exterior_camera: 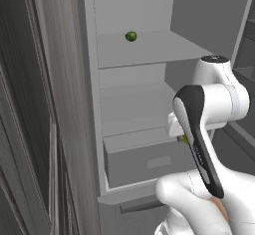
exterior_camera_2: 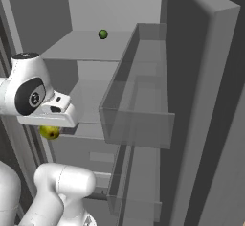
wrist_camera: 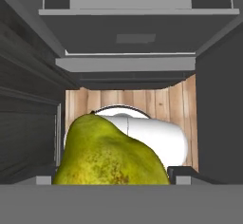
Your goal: Pick up the pear and kiwi from the fridge and place one fruit on each plate on the dining counter.
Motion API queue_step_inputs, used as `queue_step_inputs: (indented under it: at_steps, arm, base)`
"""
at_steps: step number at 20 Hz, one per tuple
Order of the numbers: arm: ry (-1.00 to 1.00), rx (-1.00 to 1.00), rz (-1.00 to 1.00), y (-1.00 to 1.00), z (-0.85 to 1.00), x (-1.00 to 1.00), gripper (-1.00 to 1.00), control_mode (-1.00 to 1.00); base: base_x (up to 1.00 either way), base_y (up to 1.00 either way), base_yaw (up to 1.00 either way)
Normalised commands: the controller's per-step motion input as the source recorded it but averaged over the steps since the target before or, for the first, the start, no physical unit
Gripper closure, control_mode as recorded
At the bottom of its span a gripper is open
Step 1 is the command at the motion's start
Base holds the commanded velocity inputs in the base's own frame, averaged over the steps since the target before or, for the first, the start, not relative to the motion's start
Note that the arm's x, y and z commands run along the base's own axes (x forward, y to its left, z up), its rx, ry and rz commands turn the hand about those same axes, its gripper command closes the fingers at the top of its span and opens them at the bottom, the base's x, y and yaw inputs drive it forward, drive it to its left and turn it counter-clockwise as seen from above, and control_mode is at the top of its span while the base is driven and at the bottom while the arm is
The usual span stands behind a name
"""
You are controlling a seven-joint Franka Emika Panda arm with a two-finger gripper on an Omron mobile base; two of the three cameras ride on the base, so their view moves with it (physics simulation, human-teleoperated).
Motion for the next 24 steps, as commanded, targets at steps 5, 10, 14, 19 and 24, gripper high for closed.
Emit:
queue_step_inputs:
  at_steps: [5, 10, 14, 19, 24]
  arm:
    - [0.0, 0.0, 0.0, 0.0, 0.0, 0.0, 1.0, 1.0]
    - [0.0, 0.0, 0.0, 0.0, 0.0, 0.0, 1.0, 1.0]
    - [0.0, 0.0, 0.0, 0.0, 0.0, 0.0, 1.0, 1.0]
    - [0.0, 0.0, 0.0, 0.0, 0.0, 0.0, 1.0, 1.0]
    - [0.0, 0.0, 0.0, 0.0, 0.0, 0.0, 1.0, 1.0]
  base:
    - [-0.38, -0.12, 0.02]
    - [-0.63, -0.22, 0.01]
    - [-0.76, -0.21, 0.0]
    - [-0.87, -0.23, 0.0]
    - [-0.98, -0.24, 0.0]
